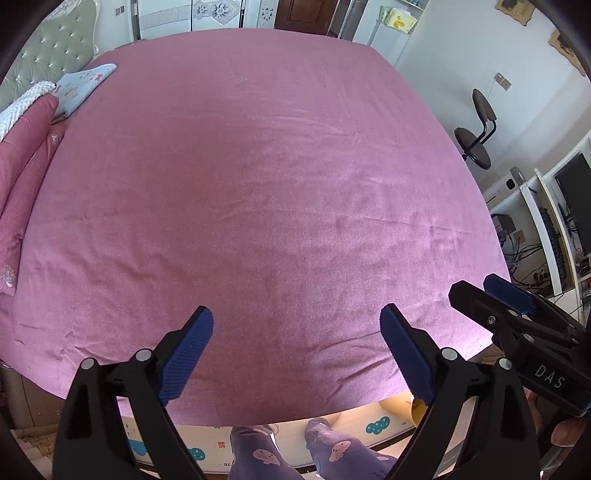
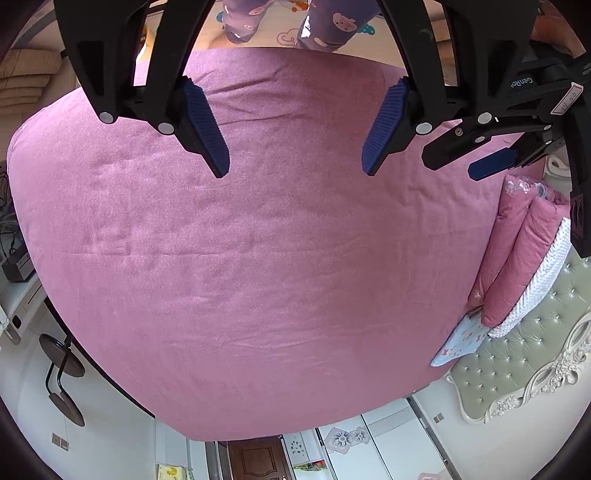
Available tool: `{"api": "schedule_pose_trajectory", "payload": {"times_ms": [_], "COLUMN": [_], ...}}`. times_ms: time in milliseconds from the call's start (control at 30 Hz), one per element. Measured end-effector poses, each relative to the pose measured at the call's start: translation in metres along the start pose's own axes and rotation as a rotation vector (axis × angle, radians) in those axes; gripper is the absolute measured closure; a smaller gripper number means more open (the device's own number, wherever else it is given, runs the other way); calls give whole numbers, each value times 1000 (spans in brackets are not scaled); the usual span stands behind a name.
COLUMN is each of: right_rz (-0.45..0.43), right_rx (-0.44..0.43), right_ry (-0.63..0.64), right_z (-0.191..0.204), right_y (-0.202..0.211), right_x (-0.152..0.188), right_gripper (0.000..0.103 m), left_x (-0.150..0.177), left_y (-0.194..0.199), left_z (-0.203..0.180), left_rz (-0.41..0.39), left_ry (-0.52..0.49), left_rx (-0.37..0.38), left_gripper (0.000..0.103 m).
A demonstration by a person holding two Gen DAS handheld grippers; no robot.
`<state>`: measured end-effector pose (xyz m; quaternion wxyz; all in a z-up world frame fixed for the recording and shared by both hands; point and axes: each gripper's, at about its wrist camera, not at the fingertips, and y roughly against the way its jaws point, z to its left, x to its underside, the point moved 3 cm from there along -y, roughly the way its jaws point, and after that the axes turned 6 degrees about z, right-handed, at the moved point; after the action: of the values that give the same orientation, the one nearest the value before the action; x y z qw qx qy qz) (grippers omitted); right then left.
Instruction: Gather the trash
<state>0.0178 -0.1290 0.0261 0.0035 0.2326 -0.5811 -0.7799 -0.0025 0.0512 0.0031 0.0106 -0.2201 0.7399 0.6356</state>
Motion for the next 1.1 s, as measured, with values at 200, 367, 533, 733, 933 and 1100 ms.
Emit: {"api": "schedule_pose_trajectory", "payload": {"times_ms": [200, 367, 533, 733, 933, 1100], "right_rz": [-22, -19, -15, -5, 13, 18], "right_rx": [14, 15, 19, 19, 11, 10], "right_ry": [31, 40, 31, 27, 41, 37], "right_z": [10, 16, 17, 18, 21, 22], "right_y": [17, 22, 24, 22, 19, 20], "right_x": [5, 11, 15, 17, 17, 17], "right_gripper": [26, 26, 25, 25, 25, 25], "left_x": [8, 18, 18, 19, 18, 19], "left_y": [26, 37, 48, 44, 39, 38], "left_z": [11, 17, 26, 35, 34, 32], "left_rz": [-24, -48, -93, -81, -46, -28], "left_ry": [26, 45, 77, 105, 94, 80], "left_rx": [1, -8, 14, 20, 19, 22], "left_gripper": [8, 8, 8, 8, 8, 5]}}
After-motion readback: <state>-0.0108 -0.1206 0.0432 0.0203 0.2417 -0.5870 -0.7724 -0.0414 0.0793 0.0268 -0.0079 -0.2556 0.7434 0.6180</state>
